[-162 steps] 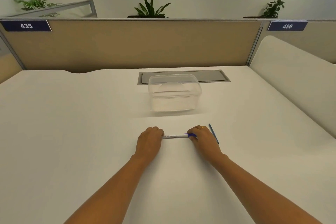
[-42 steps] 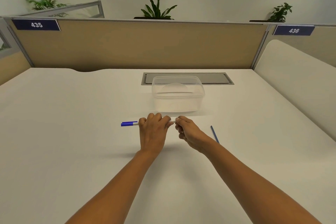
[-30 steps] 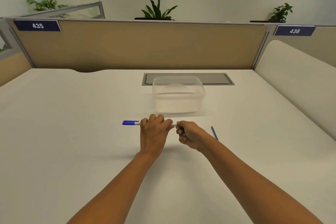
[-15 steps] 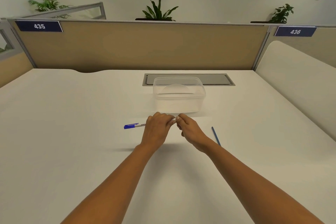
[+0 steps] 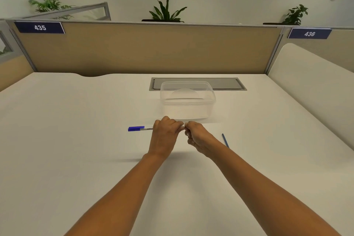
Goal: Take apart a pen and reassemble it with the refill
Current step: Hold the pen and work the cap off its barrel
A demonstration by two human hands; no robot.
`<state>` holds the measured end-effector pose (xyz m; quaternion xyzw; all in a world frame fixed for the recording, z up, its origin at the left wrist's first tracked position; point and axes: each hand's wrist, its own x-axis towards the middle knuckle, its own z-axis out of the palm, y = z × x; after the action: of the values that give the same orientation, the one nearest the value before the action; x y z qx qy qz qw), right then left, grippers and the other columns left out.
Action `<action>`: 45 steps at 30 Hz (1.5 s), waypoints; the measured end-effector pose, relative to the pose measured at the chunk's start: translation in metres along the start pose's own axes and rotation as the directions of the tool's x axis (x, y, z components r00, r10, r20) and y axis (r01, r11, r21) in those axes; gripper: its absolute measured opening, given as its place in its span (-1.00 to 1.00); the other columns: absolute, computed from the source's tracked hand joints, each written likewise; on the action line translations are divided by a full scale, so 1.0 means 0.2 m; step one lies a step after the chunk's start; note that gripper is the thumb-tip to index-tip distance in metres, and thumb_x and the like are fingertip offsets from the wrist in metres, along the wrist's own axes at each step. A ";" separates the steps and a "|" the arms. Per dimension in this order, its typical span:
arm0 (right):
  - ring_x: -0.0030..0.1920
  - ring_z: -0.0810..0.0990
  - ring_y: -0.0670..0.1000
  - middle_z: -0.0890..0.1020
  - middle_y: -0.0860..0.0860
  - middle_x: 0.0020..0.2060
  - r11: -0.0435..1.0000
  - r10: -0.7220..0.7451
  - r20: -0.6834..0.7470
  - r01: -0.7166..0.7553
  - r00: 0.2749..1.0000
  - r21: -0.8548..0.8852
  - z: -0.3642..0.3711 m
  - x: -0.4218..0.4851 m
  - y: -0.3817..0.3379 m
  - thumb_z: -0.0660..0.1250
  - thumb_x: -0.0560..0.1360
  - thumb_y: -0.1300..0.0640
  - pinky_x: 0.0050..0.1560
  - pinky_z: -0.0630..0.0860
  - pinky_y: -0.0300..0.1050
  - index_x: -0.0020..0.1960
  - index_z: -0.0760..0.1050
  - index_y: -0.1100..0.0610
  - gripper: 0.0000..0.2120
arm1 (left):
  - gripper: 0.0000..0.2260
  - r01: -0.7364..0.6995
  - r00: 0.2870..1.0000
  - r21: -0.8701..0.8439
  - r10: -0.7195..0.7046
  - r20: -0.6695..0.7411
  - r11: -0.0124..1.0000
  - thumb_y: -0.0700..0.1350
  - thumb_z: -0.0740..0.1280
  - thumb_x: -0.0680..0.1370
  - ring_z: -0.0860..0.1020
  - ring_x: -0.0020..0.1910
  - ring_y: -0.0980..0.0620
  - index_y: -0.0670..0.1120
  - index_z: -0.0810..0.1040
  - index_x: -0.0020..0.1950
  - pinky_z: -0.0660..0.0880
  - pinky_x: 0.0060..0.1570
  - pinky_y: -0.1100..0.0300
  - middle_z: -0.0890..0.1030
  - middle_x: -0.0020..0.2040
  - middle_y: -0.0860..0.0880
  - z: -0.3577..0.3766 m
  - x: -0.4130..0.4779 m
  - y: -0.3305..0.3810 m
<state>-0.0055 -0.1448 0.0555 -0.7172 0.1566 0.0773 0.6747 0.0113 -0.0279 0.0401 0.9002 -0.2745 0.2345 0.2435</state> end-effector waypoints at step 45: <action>-0.31 0.27 -0.04 0.35 -0.03 -0.36 0.910 -0.340 0.053 0.342 0.939 -0.234 -0.03 0.01 0.11 0.06 0.60 0.06 -0.25 0.25 -0.17 -0.19 0.35 0.16 -0.74 | -0.80 0.032 0.999 -0.033 -0.031 0.041 0.999 -0.09 0.23 0.54 0.50 -0.11 -0.17 -0.16 0.59 -0.04 0.35 -0.14 -0.03 0.64 -0.20 -0.18 0.03 -0.01 -0.03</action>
<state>-0.0108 -0.1529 0.0348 -0.8091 0.0151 -0.0193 0.5872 0.0156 -0.0256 0.0325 0.9047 -0.2692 0.2078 0.2567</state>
